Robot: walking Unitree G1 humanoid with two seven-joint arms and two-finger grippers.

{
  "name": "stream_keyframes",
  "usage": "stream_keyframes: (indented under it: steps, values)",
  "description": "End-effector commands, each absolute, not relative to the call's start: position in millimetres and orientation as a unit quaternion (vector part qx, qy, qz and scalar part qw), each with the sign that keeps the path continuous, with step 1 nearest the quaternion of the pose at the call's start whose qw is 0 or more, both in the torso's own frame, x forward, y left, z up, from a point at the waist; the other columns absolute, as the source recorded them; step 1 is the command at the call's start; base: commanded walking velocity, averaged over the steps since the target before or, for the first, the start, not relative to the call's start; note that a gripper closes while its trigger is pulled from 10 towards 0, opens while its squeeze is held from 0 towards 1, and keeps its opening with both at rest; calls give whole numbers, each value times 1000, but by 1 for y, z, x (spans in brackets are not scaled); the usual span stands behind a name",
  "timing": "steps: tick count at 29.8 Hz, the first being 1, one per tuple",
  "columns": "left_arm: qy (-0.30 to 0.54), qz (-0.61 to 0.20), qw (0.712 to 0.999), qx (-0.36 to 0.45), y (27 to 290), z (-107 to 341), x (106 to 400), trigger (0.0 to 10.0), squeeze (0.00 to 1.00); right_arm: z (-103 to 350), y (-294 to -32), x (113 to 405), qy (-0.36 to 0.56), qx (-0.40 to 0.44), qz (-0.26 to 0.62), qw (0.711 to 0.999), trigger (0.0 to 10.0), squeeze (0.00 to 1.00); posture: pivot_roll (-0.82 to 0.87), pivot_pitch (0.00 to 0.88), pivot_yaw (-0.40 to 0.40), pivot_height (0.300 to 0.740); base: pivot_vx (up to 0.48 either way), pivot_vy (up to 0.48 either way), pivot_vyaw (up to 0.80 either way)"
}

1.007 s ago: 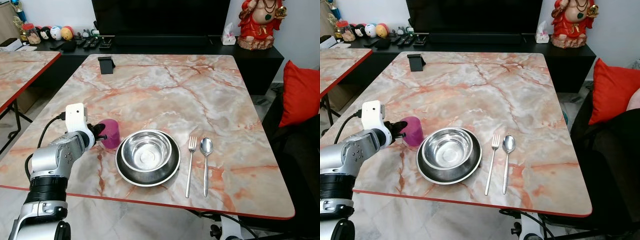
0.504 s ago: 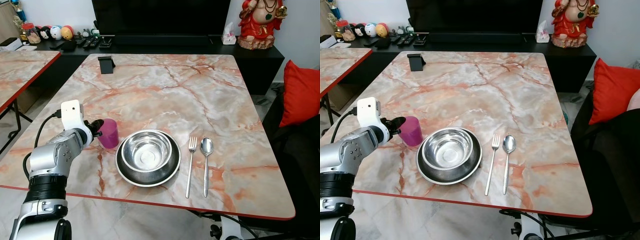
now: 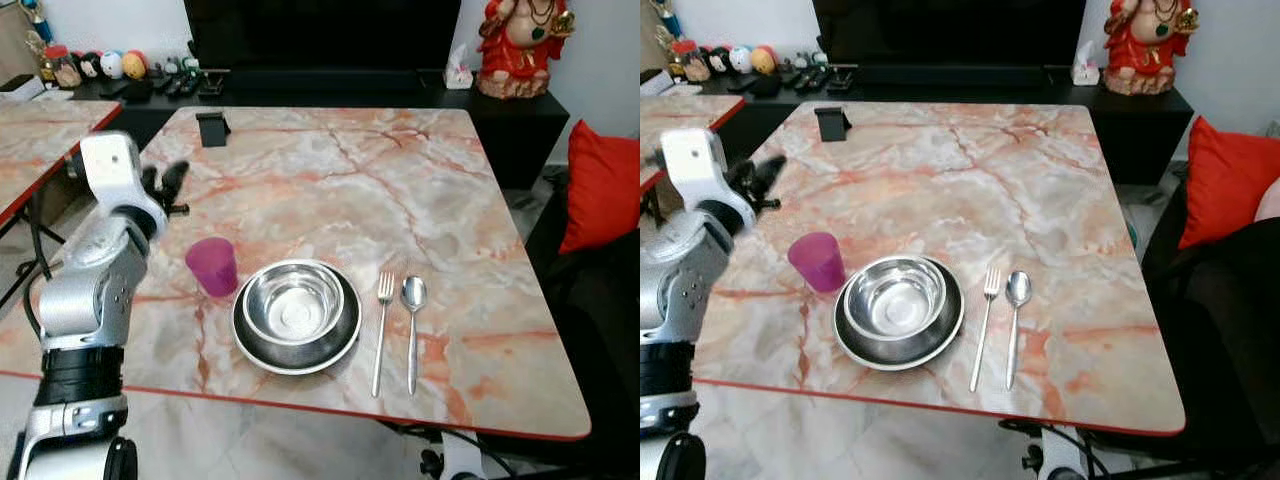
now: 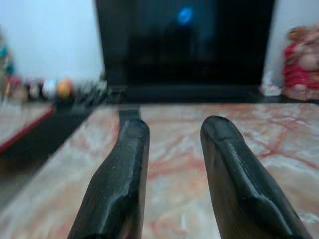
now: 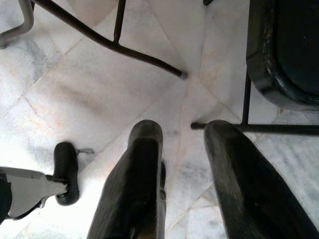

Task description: Setting the table

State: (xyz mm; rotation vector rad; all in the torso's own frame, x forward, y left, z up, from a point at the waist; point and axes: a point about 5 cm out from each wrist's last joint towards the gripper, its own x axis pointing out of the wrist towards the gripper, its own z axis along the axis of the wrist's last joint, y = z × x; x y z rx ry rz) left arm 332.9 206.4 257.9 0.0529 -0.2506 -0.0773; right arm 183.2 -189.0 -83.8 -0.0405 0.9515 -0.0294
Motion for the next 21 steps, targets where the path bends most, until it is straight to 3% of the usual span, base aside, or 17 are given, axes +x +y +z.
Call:
stream_keyframes:
  steps: [1, 7, 16, 21]
  values:
    - [-131, -55, 988, 57, 200, 248, 327, 10000, 0, -85, -188, 182, 461, -19, -11, 887, 10000, 0, -30, 0, 50, 740, 0, 0, 0]
    - [-158, -45, 975, 152, 193, 225, 309, 10000, 0, -85, -188, 181, 459, -17, -16, 888, 10000, 0, -31, 0, 49, 740, 0, 0, 0]
    - [-191, 40, 973, 126, 197, 212, 294, 10000, 0, -85, -188, 181, 457, -16, -18, 889, 10000, 0, -31, 0, 48, 740, 0, 0, 0]
    - [-206, 43, 969, 126, 195, 212, 295, 10000, 0, -85, -188, 181, 456, -15, -18, 890, 10000, 0, -33, 0, 52, 740, 0, 0, 0]
